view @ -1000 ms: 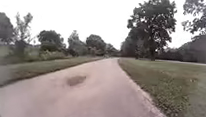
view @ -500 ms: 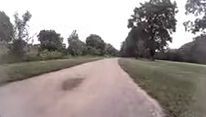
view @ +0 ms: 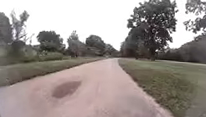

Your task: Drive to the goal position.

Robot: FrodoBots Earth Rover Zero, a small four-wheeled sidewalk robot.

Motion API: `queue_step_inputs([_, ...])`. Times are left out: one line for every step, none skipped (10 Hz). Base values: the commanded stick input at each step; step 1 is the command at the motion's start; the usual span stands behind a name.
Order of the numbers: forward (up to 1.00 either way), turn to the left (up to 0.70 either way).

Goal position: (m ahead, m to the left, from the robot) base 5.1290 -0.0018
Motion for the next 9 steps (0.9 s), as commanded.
queue_step_inputs([0.70, 0.01])
queue_step_inputs([0.70, 0.00])
queue_step_inputs([0.70, 0.00])
queue_step_inputs([0.70, 0.00])
queue_step_inputs([0.70, 0.00])
queue_step_inputs([0.70, 0.00])
queue_step_inputs([0.70, 0.00])
queue_step_inputs([0.70, 0.00])
queue_step_inputs([0.70, -0.10])
